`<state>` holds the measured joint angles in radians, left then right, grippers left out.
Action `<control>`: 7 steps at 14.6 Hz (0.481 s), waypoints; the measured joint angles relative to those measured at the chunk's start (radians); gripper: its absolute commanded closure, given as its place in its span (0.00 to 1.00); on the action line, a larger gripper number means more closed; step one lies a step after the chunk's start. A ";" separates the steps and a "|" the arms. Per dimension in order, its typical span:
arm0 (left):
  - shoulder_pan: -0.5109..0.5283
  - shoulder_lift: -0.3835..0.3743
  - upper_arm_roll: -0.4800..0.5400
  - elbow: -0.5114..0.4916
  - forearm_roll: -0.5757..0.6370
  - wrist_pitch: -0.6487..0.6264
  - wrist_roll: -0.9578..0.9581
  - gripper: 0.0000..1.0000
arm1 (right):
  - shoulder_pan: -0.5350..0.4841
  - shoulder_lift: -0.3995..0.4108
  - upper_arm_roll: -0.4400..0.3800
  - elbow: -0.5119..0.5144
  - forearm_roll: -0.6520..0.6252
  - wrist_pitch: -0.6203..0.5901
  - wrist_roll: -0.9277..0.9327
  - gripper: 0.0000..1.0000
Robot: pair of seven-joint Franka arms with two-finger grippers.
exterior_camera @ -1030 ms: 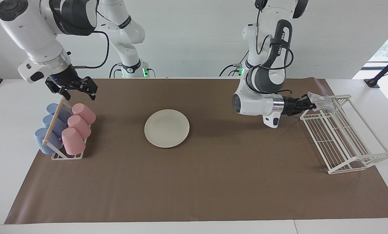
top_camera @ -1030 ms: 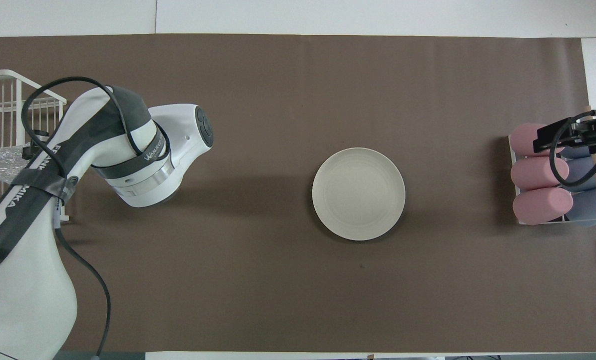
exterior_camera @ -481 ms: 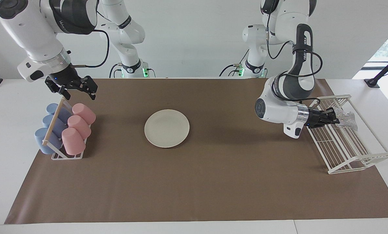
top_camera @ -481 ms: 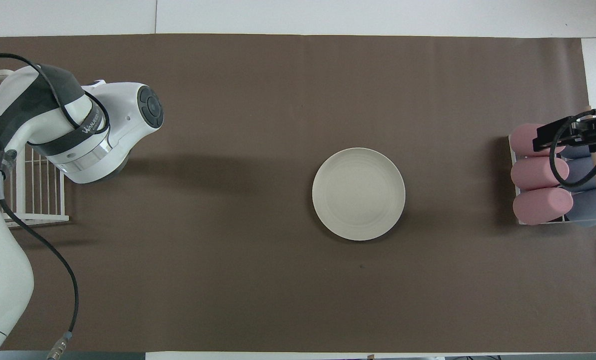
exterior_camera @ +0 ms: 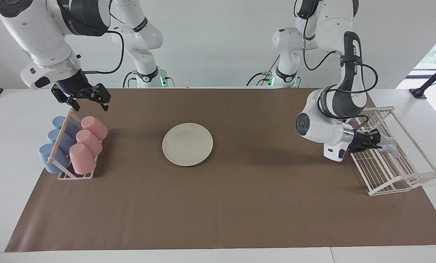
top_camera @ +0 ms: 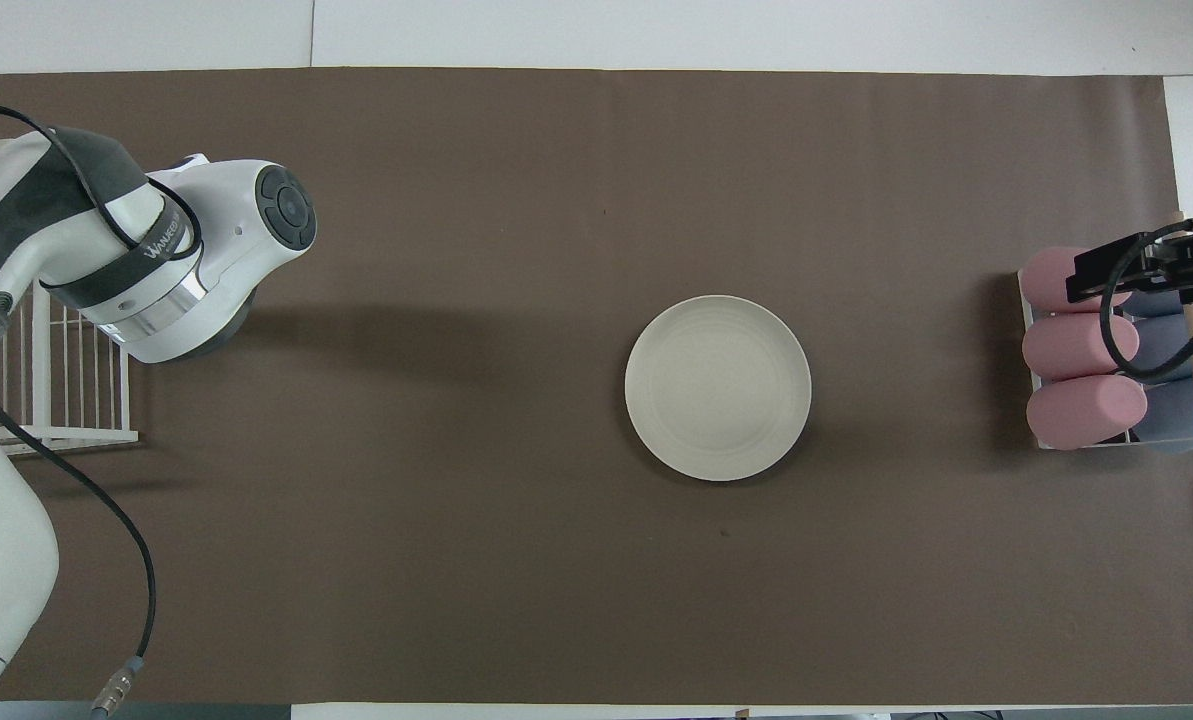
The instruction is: Wipe plate with sponge
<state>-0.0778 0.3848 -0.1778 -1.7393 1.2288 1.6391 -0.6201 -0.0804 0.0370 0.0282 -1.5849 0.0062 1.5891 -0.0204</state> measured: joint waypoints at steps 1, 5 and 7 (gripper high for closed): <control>0.002 0.002 0.000 0.000 -0.002 0.003 -0.004 1.00 | 0.000 0.000 0.000 0.000 0.000 0.000 0.000 0.00; 0.005 0.005 -0.001 0.003 -0.020 0.013 -0.009 0.20 | 0.001 0.000 0.001 0.000 0.000 0.000 0.000 0.00; 0.005 0.005 -0.001 0.006 -0.023 0.015 -0.009 0.19 | 0.002 0.000 0.002 0.000 0.000 0.000 0.000 0.00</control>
<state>-0.0725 0.3899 -0.1790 -1.7329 1.2061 1.6542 -0.6296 -0.0782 0.0369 0.0300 -1.5849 0.0065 1.5891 -0.0204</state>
